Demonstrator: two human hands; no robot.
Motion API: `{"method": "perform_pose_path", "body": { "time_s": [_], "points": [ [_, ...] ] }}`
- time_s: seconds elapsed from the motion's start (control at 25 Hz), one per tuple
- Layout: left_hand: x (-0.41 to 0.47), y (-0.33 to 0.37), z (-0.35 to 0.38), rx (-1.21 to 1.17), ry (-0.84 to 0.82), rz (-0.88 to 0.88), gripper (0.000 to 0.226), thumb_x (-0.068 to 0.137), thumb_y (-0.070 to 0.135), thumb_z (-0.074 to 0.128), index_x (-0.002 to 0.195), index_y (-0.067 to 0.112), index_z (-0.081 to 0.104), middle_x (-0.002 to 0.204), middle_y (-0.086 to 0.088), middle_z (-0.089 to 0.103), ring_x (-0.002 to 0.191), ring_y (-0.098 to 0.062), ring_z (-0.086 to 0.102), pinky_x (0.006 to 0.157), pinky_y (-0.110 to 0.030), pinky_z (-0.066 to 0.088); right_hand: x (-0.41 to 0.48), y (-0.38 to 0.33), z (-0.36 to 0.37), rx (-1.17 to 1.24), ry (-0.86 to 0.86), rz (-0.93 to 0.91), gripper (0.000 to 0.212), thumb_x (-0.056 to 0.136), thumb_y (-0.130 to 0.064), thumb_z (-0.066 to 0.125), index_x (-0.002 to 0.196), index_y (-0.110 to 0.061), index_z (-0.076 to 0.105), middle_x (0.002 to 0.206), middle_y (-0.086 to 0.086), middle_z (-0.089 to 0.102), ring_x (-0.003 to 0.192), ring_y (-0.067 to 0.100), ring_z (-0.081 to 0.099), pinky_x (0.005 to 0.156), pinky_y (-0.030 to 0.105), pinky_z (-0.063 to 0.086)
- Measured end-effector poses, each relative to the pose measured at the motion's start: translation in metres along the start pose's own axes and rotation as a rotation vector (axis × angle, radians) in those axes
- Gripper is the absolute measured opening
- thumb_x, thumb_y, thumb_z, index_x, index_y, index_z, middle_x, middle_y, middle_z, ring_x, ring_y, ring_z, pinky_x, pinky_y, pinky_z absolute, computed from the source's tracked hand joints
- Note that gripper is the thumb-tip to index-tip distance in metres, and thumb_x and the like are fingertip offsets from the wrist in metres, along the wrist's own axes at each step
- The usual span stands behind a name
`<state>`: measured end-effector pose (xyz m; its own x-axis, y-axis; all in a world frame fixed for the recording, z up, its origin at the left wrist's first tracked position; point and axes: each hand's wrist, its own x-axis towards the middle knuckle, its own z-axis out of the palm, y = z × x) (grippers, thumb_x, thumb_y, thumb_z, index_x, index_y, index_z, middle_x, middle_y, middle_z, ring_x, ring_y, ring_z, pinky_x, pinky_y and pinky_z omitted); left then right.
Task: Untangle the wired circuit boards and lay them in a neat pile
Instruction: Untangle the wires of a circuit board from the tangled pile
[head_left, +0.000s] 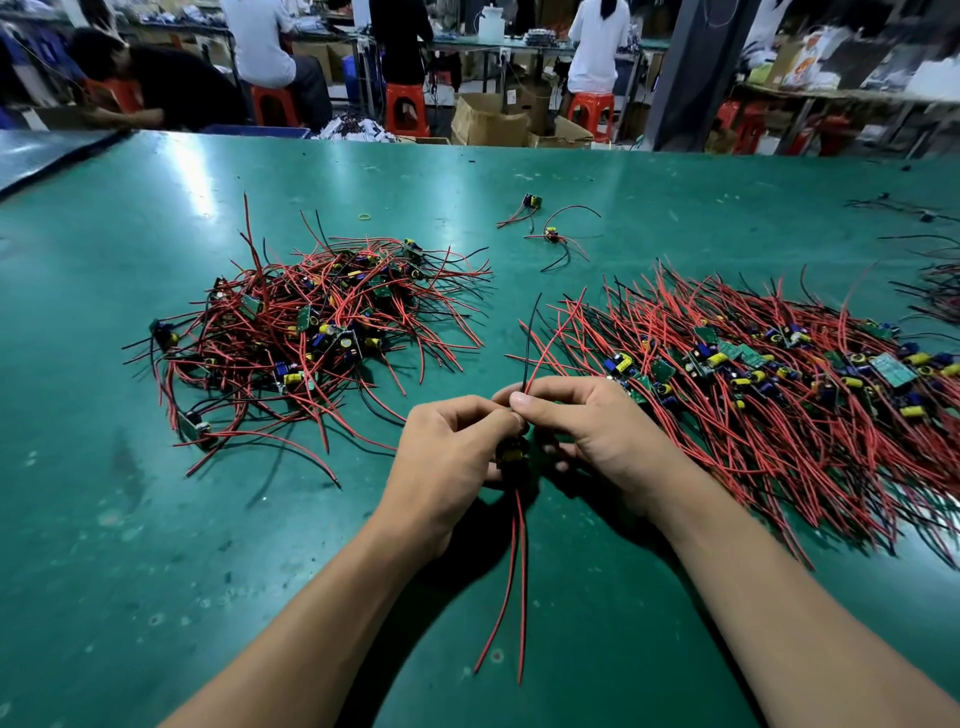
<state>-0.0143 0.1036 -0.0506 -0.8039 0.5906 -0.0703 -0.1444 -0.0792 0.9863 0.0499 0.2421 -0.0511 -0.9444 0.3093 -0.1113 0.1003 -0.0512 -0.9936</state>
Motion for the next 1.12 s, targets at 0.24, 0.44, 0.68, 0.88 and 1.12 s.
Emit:
{"method": "perform_pose_path", "body": {
  "time_s": [0.24, 0.44, 0.68, 0.88, 1.12],
  "points": [
    [0.000, 0.002, 0.001, 0.012, -0.036, -0.020, 0.021, 0.082, -0.001, 0.065, 0.063, 0.006, 0.071, 0.059, -0.008, 0.059, 0.051, -0.017, 0.054, 0.047, -0.026, 0.051, 0.003, 0.004, 0.004, 0.017, 0.247, -0.076, 0.010, 0.094, -0.020, 0.068, 0.095, -0.015, 0.076, 0.048, -0.005, 0.041, 0.040, 0.007, 0.035, 0.039, 0.015, 0.027],
    [-0.002, 0.007, -0.001, -0.019, -0.085, -0.050, 0.020, 0.082, -0.003, 0.064, 0.065, 0.005, 0.070, 0.063, -0.010, 0.059, 0.049, -0.014, 0.052, 0.043, -0.020, 0.046, 0.009, 0.005, 0.000, 0.021, 0.389, -0.198, 0.008, 0.093, -0.019, 0.070, 0.091, -0.014, 0.075, 0.051, -0.004, 0.049, 0.040, 0.007, 0.039, 0.038, 0.017, 0.031],
    [-0.003, 0.009, -0.004, 0.072, -0.226, -0.088, 0.023, 0.083, -0.002, 0.064, 0.064, 0.009, 0.070, 0.061, -0.008, 0.058, 0.049, -0.013, 0.050, 0.045, -0.020, 0.045, 0.009, 0.003, -0.008, -0.028, 0.585, -0.318, 0.002, 0.090, -0.015, 0.073, 0.090, -0.014, 0.075, 0.066, -0.006, 0.061, 0.042, 0.011, 0.041, 0.040, 0.023, 0.036],
    [-0.003, 0.006, -0.005, 0.087, -0.262, -0.078, 0.013, 0.075, 0.008, 0.070, 0.062, 0.012, 0.072, 0.062, -0.007, 0.059, 0.050, -0.013, 0.050, 0.047, -0.020, 0.045, 0.009, -0.003, -0.009, 0.106, 0.603, -0.296, 0.013, 0.093, -0.017, 0.070, 0.080, -0.014, 0.068, 0.054, -0.007, 0.051, 0.039, 0.009, 0.037, 0.037, 0.020, 0.031],
    [-0.004, 0.005, -0.006, 0.092, -0.275, -0.073, 0.009, 0.069, 0.015, 0.068, 0.062, 0.013, 0.072, 0.061, -0.004, 0.060, 0.049, -0.012, 0.052, 0.047, -0.020, 0.046, 0.007, -0.012, -0.010, 0.468, 0.450, -0.172, 0.022, 0.098, -0.020, 0.060, 0.079, -0.010, 0.065, 0.062, -0.006, 0.053, 0.038, 0.004, 0.034, 0.035, 0.017, 0.025]
  ]
}}
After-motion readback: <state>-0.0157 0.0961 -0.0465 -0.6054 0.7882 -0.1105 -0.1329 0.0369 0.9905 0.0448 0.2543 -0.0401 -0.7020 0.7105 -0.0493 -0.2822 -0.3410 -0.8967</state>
